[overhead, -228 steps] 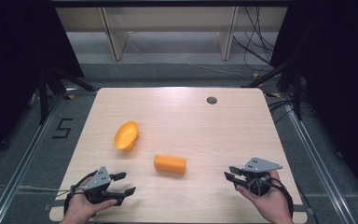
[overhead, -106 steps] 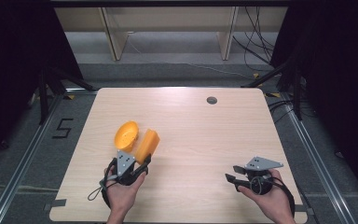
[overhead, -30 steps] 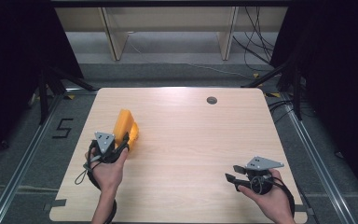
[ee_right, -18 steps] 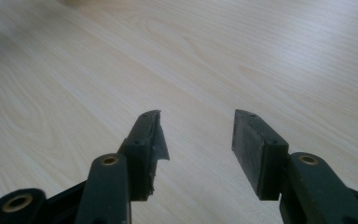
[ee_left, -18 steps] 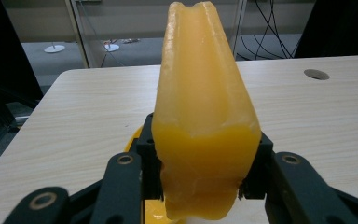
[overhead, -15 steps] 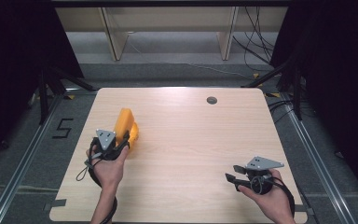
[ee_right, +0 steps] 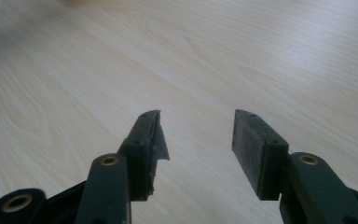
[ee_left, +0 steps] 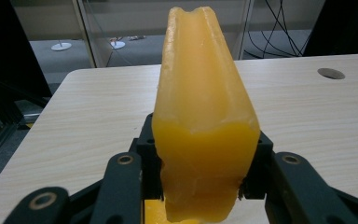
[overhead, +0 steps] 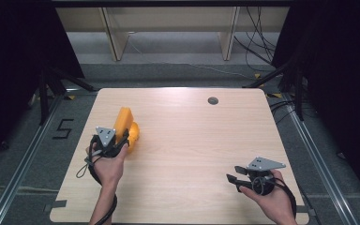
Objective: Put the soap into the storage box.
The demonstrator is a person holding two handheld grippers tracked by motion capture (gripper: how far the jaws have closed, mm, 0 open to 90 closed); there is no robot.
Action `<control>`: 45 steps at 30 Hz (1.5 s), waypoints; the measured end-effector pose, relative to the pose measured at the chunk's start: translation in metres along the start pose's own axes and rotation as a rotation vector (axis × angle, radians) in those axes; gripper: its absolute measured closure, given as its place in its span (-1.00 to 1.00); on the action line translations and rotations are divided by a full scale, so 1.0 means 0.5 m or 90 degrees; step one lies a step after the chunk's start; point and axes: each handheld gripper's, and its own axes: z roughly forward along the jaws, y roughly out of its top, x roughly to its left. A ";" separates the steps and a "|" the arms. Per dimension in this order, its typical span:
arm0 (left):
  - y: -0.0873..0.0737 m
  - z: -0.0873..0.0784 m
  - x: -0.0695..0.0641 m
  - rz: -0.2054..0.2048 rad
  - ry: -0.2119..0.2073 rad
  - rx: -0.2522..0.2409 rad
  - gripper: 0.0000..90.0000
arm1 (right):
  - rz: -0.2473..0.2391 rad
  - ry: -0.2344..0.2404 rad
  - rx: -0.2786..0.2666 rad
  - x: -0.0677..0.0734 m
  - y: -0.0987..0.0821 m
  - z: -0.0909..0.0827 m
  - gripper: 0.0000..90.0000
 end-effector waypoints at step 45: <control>-0.043 0.065 0.014 0.003 -0.012 0.031 0.34 | 0.021 0.012 0.000 0.005 -0.001 0.002 0.16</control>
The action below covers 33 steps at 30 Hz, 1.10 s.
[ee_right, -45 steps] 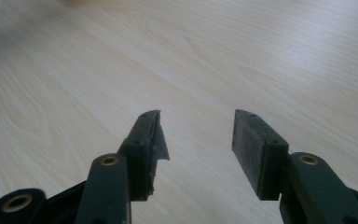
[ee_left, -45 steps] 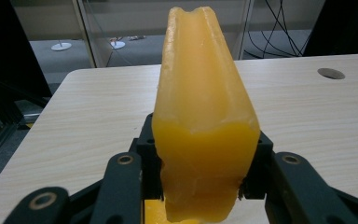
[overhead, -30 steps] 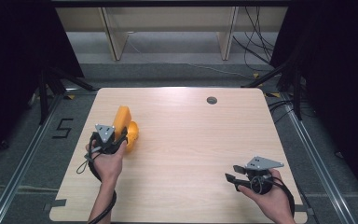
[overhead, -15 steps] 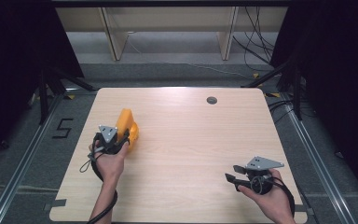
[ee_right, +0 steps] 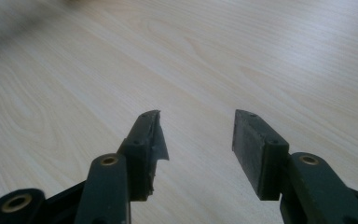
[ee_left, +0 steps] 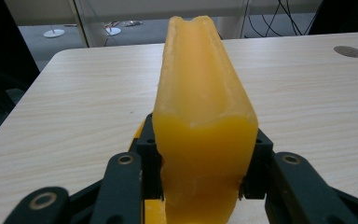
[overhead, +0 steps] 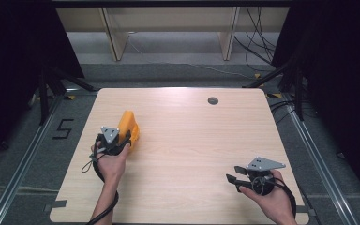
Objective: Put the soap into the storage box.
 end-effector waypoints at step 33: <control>-0.024 0.022 0.015 0.005 -0.025 0.037 0.32 | -0.004 0.000 0.013 0.001 0.000 0.001 0.14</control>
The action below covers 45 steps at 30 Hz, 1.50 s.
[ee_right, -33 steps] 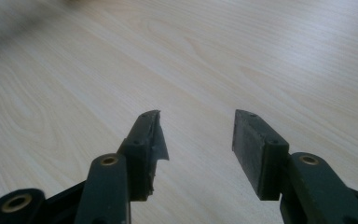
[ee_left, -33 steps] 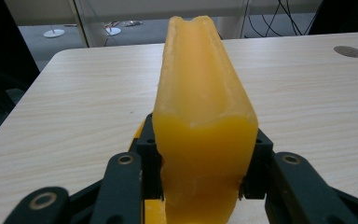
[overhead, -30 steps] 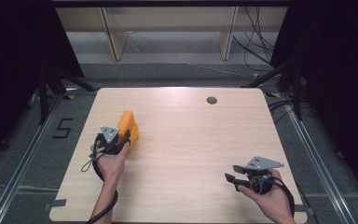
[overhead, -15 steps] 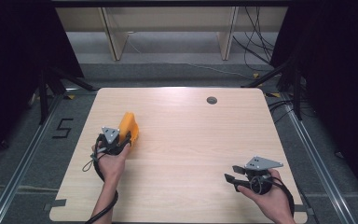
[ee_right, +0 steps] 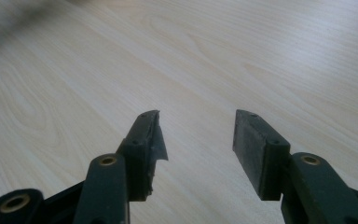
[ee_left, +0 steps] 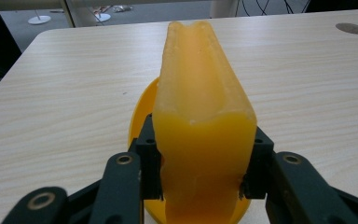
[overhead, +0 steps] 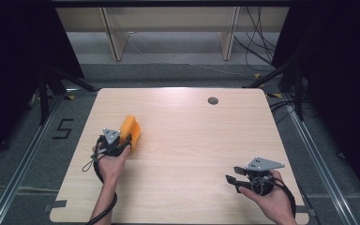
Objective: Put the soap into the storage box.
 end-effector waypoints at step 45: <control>-0.052 -0.179 -0.085 0.026 -0.105 0.034 -0.37 | -0.018 -0.004 -0.001 -0.003 0.000 0.001 0.11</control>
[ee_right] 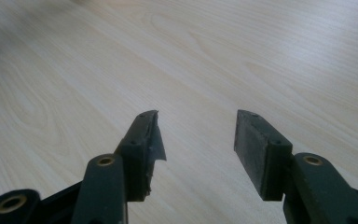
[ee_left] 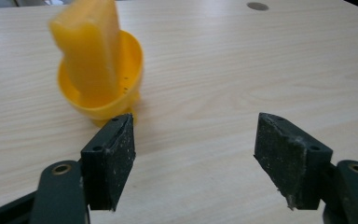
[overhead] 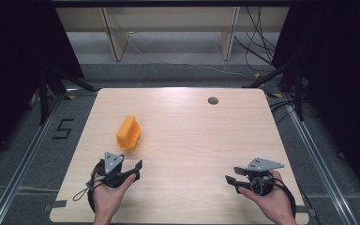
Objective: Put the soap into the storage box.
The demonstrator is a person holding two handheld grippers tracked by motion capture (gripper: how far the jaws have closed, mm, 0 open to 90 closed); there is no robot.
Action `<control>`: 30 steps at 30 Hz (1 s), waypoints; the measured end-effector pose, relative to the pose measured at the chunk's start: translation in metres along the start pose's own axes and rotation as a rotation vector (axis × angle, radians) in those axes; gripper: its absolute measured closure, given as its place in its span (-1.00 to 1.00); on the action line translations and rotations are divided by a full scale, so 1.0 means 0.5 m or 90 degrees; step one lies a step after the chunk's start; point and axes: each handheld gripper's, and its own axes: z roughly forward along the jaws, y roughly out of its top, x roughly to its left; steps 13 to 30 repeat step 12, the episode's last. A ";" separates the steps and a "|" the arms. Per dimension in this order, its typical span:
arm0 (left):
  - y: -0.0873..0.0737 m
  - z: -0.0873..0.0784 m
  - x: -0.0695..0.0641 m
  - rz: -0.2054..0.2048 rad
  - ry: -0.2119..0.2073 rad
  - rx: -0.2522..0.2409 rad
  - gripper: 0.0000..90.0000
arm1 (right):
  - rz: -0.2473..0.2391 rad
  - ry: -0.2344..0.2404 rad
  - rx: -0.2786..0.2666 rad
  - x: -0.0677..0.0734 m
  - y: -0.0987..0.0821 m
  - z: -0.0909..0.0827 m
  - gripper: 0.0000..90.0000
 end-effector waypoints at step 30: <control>-0.030 0.000 -0.036 0.025 -0.032 0.012 -0.33 | 0.002 -0.002 -0.002 -0.001 -0.001 -0.001 0.11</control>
